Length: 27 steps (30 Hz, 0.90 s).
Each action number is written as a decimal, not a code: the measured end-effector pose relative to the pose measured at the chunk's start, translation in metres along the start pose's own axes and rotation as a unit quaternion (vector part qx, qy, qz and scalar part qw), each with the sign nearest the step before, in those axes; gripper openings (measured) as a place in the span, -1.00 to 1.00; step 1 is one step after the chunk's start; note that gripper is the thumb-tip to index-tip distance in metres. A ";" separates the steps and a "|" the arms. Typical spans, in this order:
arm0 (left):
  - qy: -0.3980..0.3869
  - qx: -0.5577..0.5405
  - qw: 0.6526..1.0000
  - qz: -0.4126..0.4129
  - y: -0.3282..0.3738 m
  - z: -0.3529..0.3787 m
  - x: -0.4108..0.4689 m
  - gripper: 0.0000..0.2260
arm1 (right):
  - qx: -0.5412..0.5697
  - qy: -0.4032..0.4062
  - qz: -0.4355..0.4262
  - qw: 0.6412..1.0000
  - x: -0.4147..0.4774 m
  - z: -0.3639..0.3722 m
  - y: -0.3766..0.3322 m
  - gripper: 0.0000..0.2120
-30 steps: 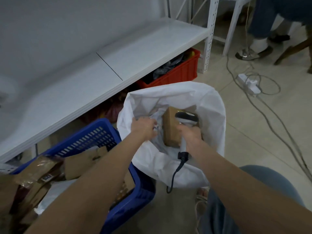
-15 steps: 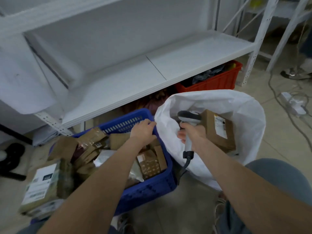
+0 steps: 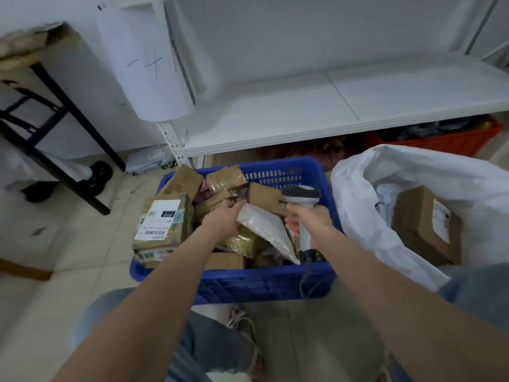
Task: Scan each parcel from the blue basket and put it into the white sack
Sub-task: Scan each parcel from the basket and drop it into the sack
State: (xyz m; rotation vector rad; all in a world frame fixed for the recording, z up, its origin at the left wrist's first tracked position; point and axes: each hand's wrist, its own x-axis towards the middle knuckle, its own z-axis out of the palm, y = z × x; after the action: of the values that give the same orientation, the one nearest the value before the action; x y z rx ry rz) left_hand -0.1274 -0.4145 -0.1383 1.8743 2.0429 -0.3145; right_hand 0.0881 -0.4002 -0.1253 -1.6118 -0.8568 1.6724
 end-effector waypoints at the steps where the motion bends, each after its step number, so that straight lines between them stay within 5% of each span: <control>1: 0.003 0.006 1.000 -0.003 -0.001 0.007 0.003 -0.24 | 0.003 0.002 0.002 1.000 0.002 0.003 0.001 -0.81; 8: 0.145 -0.005 0.989 -0.037 0.020 -0.005 0.025 -0.80 | 0.039 0.014 0.006 0.999 0.014 -0.004 -0.003 -0.79; 11: 0.207 -0.045 0.972 -0.099 0.019 -0.038 0.022 -0.78 | 0.071 0.033 -0.035 0.996 0.005 -0.015 -0.013 -0.87; 14: 0.230 -0.195 0.943 -0.141 0.006 -0.053 0.014 -0.70 | 0.102 0.039 -0.076 0.991 -0.008 -0.020 -0.017 -0.91; 19: 0.182 -0.540 0.812 -0.126 0.010 -0.032 -0.014 -0.74 | 0.097 0.003 -0.083 0.992 -0.029 -0.021 -0.012 -0.64; 23: 0.105 -0.697 0.703 -0.089 0.026 -0.015 -0.033 -0.85 | 0.096 -0.047 -0.069 0.992 -0.047 -0.027 -0.008 -0.57; 25: 0.046 -0.720 0.691 -0.049 0.033 -0.011 -0.040 -0.86 | 0.132 -0.064 -0.065 0.987 -0.053 -0.035 -0.006 -0.59; 27: 0.001 -0.689 0.725 -0.016 0.037 -0.010 -0.044 -0.82 | 0.142 -0.063 -0.071 0.985 -0.057 -0.044 -0.005 -0.61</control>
State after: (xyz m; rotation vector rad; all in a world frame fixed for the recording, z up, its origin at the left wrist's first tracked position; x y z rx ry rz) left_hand -0.0886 -0.4471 -0.1094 0.8112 1.4251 0.9672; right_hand 0.1337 -0.4430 -0.0896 -1.2364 -0.7380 1.7216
